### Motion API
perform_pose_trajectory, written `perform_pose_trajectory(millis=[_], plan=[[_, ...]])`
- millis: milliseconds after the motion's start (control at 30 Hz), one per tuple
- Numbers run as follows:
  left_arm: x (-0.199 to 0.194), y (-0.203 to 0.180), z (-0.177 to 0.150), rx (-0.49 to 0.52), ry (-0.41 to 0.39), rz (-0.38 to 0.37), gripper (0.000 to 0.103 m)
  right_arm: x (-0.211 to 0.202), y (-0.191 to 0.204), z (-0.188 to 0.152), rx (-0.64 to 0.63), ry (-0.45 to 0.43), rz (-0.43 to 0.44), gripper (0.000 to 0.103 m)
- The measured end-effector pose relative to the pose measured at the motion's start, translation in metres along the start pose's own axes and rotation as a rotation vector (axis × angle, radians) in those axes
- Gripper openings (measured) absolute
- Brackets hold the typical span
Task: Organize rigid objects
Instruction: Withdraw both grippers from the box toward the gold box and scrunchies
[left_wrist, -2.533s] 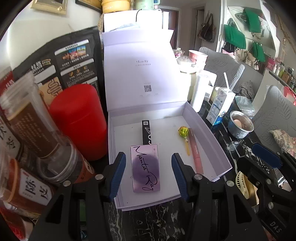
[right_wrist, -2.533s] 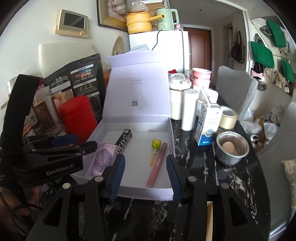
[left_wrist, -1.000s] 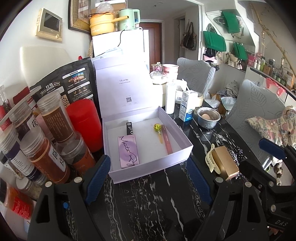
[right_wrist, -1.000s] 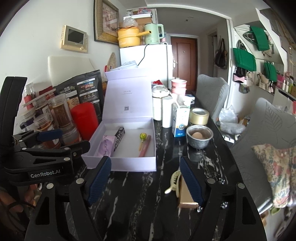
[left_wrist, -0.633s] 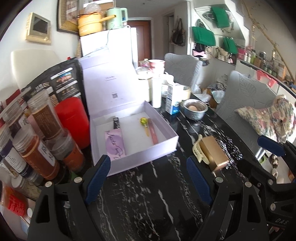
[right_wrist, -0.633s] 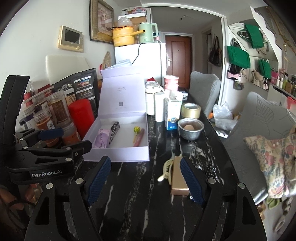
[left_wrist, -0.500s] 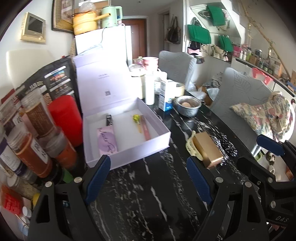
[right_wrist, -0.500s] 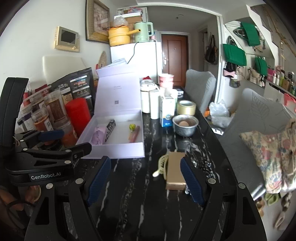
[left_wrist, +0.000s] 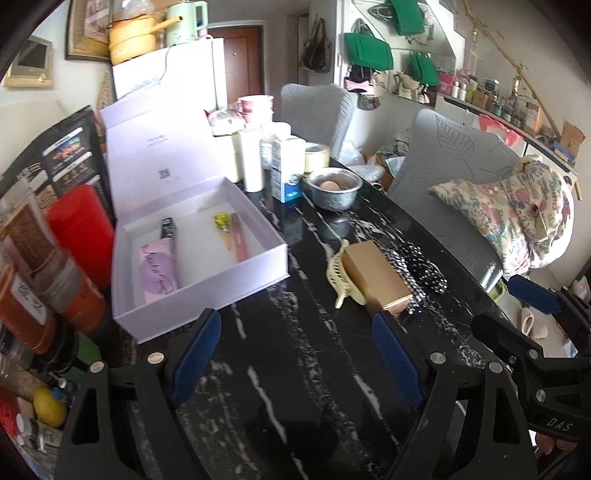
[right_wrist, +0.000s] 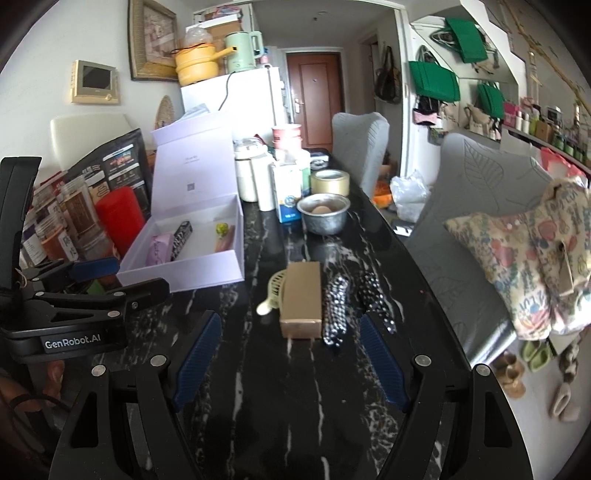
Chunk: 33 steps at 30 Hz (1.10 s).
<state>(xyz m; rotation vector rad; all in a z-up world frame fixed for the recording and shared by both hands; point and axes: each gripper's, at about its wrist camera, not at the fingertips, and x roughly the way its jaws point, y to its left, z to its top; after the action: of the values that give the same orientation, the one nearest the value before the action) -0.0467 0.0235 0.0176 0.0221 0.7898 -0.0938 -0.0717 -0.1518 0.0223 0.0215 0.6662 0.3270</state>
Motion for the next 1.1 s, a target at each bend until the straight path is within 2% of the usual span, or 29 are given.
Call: perform_pose_trajectory(millis=[500, 1100], plan=[[0.051, -0.046, 0.010, 0.019, 0.071, -0.046, 0.085, 0.022, -0.058, -0.014, 0.082, 0.044, -0.032, 0.078], [0.108, -0.081, 0.013, 0.028, 0.128, -0.102, 0.085, 0.052, -0.102, -0.027, 0.122, 0.116, -0.055, 0.078]])
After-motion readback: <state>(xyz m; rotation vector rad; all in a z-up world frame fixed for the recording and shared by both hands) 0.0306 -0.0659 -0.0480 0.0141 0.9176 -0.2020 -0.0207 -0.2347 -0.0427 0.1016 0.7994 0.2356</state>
